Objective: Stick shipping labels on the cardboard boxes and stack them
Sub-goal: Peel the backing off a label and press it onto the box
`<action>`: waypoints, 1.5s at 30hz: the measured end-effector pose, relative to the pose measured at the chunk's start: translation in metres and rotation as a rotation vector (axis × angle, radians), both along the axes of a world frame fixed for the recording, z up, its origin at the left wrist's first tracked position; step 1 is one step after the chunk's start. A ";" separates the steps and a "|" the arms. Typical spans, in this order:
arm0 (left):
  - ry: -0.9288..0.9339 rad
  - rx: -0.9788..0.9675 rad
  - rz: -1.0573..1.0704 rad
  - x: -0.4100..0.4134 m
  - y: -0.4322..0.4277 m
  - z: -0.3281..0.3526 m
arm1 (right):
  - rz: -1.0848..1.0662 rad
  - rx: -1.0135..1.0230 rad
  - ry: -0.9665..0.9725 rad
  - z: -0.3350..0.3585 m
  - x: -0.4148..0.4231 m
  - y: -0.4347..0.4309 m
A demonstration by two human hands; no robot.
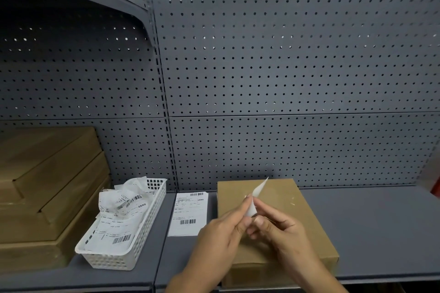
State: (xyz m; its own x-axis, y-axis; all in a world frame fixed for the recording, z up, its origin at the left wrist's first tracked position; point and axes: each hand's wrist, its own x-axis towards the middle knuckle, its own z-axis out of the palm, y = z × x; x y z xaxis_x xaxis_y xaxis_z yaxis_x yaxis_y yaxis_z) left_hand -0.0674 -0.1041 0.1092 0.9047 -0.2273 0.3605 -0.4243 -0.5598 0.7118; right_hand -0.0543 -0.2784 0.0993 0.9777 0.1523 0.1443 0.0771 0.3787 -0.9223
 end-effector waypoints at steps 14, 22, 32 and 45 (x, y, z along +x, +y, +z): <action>0.021 -0.095 -0.045 -0.002 -0.003 0.005 | -0.046 -0.017 0.003 0.005 -0.003 0.003; 0.028 -0.117 -0.065 -0.002 -0.006 0.007 | -0.059 -0.009 -0.006 0.004 -0.003 0.003; 0.065 -0.169 -0.074 -0.004 -0.010 0.010 | -0.096 -0.006 -0.032 0.000 -0.001 0.001; 0.080 -0.190 -0.097 -0.008 -0.011 0.013 | -0.090 -0.012 -0.047 -0.004 0.002 -0.001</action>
State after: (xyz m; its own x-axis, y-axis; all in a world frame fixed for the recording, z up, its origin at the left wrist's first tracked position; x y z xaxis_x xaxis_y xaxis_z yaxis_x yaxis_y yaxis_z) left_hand -0.0751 -0.1154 0.1221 0.9091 -0.2496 0.3335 -0.4080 -0.3717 0.8339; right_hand -0.0524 -0.2798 0.0948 0.9798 0.0657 0.1886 0.1534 0.3570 -0.9214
